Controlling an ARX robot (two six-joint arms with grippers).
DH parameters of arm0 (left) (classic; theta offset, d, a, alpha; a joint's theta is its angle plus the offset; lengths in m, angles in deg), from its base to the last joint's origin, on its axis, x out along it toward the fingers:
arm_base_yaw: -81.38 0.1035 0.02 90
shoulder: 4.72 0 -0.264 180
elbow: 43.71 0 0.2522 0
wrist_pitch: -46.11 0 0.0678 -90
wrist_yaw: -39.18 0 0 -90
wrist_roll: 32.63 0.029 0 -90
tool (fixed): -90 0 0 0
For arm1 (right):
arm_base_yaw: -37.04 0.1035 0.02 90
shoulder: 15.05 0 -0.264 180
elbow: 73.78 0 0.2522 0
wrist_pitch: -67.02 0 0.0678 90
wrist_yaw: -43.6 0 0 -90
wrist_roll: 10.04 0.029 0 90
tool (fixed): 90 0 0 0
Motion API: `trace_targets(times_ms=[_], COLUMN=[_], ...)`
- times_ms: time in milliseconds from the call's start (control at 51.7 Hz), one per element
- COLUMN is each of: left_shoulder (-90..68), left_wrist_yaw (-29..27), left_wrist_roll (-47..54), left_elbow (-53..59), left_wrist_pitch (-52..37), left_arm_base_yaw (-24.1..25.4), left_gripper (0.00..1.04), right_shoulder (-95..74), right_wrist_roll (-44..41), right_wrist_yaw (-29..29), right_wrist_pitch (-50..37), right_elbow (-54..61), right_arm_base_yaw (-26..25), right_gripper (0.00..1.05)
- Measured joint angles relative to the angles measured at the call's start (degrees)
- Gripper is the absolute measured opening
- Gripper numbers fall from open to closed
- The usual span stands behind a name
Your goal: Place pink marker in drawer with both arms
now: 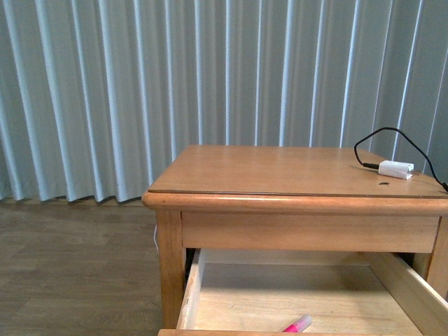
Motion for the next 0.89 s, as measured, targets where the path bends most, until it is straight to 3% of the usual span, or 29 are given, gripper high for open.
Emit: trace_targets(times_ms=[310, 406, 484, 542, 677, 794, 890], left_shoulder=[0.6, 0.6, 0.6, 0.6, 0.6, 0.6, 0.6], left_wrist_yaw=[-0.1, -0.1, -0.2, -0.1, -0.1, -0.1, -0.1], left_wrist_roll=[0.2, 0.2, 0.2, 0.2, 0.2, 0.2, 0.2], left_elbow=[0.0, 0.0, 0.0, 0.0, 0.0, 0.0, 0.0], left_wrist_pitch=[0.0, 0.0, 0.0, 0.0, 0.0, 0.0, 0.0], left_arm_base_yaw=[0.0, 0.0, 0.0, 0.0, 0.0, 0.0, 0.0], left_gripper=[0.04, 0.21, 0.37, 0.51, 0.78, 0.99, 0.98], right_shoulder=[0.0, 0.2, 0.6, -1.3, -10.0, -18.4, -25.2], right_wrist_roll=[0.0, -0.6, -4.9, -7.6, -12.5, -12.2, -8.4], right_wrist_yaw=[0.0, -1.0, -11.1, -12.1, -9.3, -3.1, 3.2], right_wrist_pitch=[0.0, -0.5, -9.3, -8.9, -9.3, -12.9, -15.5], right_elbow=[0.0, 0.2, 3.1, 3.2, 3.8, 3.9, 2.3], right_arm_base_yaw=[0.0, 0.1, 1.7, 1.5, -0.6, -2.8, -4.7], right_gripper=[0.96, 0.96, 0.96, 0.96, 0.96, 0.96, 0.96])
